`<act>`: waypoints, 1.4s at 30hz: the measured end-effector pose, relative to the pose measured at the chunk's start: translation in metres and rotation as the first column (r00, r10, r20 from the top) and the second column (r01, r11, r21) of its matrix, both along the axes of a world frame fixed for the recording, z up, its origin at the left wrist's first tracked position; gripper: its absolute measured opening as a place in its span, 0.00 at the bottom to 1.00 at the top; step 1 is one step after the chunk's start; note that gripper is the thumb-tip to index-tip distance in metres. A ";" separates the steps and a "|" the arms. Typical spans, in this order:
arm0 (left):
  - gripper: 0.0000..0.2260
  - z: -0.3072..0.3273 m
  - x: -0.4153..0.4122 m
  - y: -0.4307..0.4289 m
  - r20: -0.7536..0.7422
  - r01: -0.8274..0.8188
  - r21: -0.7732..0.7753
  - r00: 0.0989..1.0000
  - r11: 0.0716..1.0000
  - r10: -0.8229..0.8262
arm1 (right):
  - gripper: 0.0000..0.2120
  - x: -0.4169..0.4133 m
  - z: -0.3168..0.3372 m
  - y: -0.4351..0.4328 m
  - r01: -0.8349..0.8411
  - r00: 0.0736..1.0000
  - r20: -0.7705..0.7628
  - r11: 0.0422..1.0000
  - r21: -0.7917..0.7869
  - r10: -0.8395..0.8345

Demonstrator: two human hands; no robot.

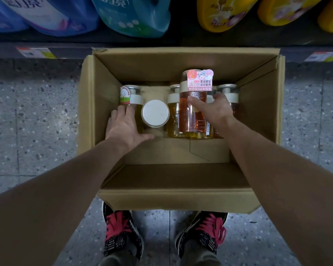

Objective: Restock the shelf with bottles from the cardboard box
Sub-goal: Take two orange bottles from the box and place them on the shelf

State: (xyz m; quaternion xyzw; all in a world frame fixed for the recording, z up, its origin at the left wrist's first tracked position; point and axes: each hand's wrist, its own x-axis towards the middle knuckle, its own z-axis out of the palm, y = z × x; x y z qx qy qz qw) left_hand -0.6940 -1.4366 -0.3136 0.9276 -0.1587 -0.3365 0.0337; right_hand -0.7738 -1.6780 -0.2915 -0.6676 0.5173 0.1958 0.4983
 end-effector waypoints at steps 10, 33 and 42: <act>0.50 -0.035 0.008 -0.003 -0.029 -0.035 -0.175 0.999 0.984 0.031 | 0.47 0.017 -0.023 -0.007 -0.054 0.998 0.021 0.991 0.121 0.051; 0.39 0.063 0.002 -0.017 -0.243 -0.327 -0.515 0.942 0.792 0.231 | 0.34 -0.014 0.066 0.024 0.169 0.935 0.290 0.975 0.141 -0.204; 0.33 0.225 -0.013 -0.006 -0.326 -0.423 -0.603 0.905 0.676 0.274 | 0.29 -0.026 0.226 0.034 0.236 0.857 0.437 0.962 0.137 -0.272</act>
